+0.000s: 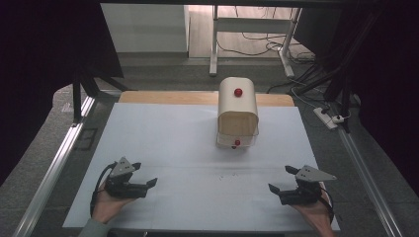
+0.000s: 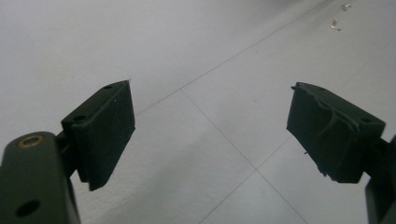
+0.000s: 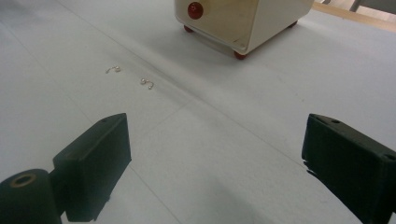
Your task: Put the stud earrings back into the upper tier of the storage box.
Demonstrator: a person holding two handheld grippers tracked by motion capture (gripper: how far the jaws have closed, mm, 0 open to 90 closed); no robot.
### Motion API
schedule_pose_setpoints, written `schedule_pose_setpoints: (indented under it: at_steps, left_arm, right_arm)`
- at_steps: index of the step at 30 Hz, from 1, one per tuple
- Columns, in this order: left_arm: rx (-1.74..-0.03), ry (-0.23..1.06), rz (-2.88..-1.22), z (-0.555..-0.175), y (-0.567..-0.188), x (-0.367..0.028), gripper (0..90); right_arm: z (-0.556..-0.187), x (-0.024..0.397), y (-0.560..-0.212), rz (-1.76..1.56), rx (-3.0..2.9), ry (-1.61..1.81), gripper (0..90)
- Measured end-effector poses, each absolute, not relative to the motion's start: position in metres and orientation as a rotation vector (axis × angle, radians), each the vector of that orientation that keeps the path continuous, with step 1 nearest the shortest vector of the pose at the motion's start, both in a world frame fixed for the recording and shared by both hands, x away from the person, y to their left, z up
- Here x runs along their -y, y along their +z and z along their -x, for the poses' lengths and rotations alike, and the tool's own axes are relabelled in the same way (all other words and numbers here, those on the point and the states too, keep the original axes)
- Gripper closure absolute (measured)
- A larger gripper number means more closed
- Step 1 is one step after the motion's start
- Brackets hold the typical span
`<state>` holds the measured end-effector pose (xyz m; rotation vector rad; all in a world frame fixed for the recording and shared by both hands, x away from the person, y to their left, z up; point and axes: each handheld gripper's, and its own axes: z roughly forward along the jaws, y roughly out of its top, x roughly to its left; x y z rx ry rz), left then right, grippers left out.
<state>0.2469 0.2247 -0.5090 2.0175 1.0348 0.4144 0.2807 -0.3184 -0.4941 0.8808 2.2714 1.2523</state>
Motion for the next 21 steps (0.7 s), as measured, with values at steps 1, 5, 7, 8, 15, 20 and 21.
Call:
schedule_pose_setpoints:
  at_steps: [1, 5, 7, 8, 15, 20, 21]
  left_arm:
    - [-1.031, 0.423, -2.021, -0.2462, -0.5088, -0.2250, 14.9]
    - [-1.023, 0.442, -2.018, -0.2431, -0.5085, -0.2264, 14.9]
    - [-1.025, 0.444, -2.014, -0.2420, -0.5086, -0.2276, 15.0]
    - [-1.027, 0.442, -2.011, -0.2417, -0.5088, -0.2281, 15.0]
    - [-1.022, 0.449, -2.009, -0.2396, -0.5089, -0.2299, 15.2]
    - [-1.005, 0.456, -2.013, -0.2372, -0.5088, -0.2287, 15.2]
    - [-1.008, 0.458, -2.013, -0.2372, -0.5088, -0.2284, 15.2]
  right_arm:
    - [-0.2804, 0.3194, -0.4937, -0.884, -2.267, 1.259, 9.5]
    - [-0.2802, 0.3220, -0.4911, -0.899, -2.253, 1.275, 11.0]
    - [-0.2798, 0.3215, -0.4908, -0.899, -2.254, 1.282, 11.6]
    - [-0.2794, 0.3210, -0.4905, -0.895, -2.255, 1.279, 12.1]
    - [-0.2791, 0.3202, -0.4889, -0.892, -2.252, 1.290, 14.0]
    - [-0.2806, 0.3200, -0.4863, -0.905, -2.248, 1.300, 15.3]
    - [-0.2808, 0.3195, -0.4854, -0.903, -2.258, 1.293, 15.8]
